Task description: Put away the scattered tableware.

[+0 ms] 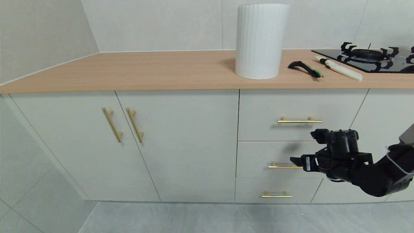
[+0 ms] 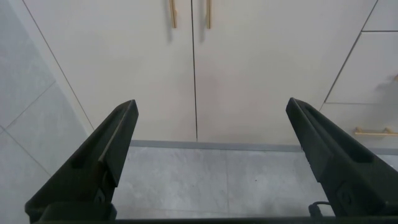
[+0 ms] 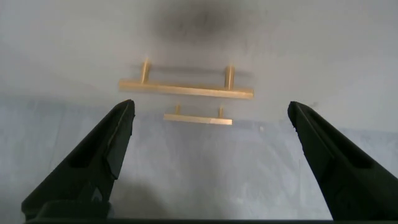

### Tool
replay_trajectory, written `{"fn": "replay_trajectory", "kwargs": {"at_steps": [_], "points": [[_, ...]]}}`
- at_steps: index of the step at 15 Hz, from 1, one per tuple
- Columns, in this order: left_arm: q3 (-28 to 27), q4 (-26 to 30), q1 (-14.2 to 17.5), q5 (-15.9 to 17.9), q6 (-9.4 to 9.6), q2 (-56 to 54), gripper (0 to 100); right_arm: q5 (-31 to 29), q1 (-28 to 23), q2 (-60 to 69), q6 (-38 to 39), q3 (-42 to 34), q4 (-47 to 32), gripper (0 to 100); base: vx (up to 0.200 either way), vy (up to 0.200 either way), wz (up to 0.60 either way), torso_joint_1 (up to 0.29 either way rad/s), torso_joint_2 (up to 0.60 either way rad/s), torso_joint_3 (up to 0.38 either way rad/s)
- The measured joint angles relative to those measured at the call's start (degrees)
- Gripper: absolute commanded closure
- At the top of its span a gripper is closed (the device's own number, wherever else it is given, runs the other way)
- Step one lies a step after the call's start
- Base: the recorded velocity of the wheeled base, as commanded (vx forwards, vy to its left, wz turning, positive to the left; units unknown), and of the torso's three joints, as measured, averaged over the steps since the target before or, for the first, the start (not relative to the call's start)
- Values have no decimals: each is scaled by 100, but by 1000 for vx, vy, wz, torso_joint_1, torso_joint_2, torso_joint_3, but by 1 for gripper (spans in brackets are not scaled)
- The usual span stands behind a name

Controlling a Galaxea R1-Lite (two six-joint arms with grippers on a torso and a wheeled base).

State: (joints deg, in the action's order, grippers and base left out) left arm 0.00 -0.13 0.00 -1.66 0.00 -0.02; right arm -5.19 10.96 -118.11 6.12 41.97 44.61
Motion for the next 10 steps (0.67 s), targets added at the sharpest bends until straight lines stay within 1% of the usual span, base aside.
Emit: {"fn": "replay_trajectory", "kwargs": {"at_steps": [2, 8, 10], "points": [[0, -2, 0, 2, 0, 0, 0, -172, 50, -379, 57, 30, 457, 0, 0, 0, 0, 0, 0, 0], [0, -2, 0, 0, 0, 0, 0, -328, 50, -1074, 74, 215, 972, 0, 0, 0, 0, 0, 0, 0], [0, -2, 0, 2, 0, 0, 0, -471, 45, -1259, 74, 297, 1167, 0, 0, 0, 0, 0, 0, 0]]}}
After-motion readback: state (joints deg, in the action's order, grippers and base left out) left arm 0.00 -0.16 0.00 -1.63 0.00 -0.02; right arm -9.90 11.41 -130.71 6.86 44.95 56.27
